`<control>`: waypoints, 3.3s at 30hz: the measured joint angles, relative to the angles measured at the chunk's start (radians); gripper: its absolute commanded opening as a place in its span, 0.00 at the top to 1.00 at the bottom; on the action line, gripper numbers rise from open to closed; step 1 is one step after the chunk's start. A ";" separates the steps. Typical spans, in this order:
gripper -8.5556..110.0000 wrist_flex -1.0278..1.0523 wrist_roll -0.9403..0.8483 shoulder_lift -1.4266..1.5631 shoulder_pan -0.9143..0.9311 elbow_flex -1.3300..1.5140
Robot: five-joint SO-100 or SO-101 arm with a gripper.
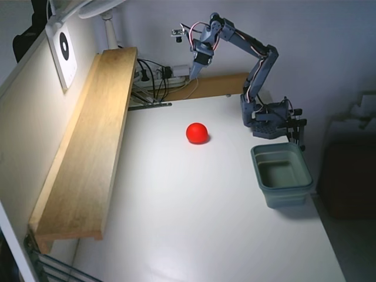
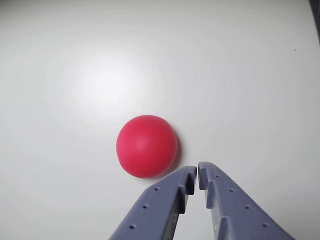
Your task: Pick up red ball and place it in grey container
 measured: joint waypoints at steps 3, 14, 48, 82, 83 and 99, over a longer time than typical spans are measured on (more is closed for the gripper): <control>0.95 0.000 0.000 0.000 0.000 0.000; 0.95 0.000 0.000 0.000 0.000 0.000; 0.61 0.000 0.000 0.000 0.000 0.000; 0.61 0.000 -0.002 0.000 -0.044 0.000; 0.61 0.000 -0.002 0.000 -0.044 0.000; 0.61 0.000 0.000 0.028 -0.044 0.072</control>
